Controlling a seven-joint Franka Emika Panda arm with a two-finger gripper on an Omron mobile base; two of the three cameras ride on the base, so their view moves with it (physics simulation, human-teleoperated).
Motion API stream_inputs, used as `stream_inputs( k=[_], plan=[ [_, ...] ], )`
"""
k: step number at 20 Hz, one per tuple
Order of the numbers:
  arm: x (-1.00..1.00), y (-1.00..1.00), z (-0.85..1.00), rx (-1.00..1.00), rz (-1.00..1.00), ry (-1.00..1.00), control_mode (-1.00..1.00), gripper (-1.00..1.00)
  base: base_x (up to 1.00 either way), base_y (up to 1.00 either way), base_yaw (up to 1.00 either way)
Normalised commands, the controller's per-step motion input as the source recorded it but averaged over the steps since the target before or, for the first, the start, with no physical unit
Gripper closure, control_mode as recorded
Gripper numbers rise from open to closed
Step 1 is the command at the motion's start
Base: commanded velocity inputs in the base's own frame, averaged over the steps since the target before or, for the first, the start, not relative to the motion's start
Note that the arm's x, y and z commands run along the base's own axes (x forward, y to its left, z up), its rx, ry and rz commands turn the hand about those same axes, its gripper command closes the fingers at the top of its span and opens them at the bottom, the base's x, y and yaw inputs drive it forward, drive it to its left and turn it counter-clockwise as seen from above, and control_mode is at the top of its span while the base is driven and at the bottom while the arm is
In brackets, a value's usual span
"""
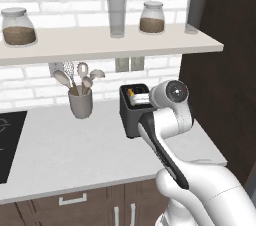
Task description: Start the toaster. Once the lever pops up, take the bread to the plate on the dining counter.
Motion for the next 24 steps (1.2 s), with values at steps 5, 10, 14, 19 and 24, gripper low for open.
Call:
stream_inputs(
  k=[5,10,14,19,24],
  plan=[
    [0.00,0.00,0.00,0.00,0.00,0.00,-1.00,-1.00,0.00,0.00,0.00],
    [0.00,0.00,0.00,0.00,0.00,0.00,-1.00,-1.00,0.00,0.00,0.00],
    [0.00,0.00,0.00,0.00,0.00,0.00,-1.00,-1.00,0.00,0.00,0.00],
    [0.00,0.00,0.00,0.00,0.00,0.00,-1.00,-1.00,0.00,0.00,0.00],
    [0.00,0.00,0.00,0.00,0.00,0.00,-1.00,-1.00,0.00,0.00,0.00]
  ],
)
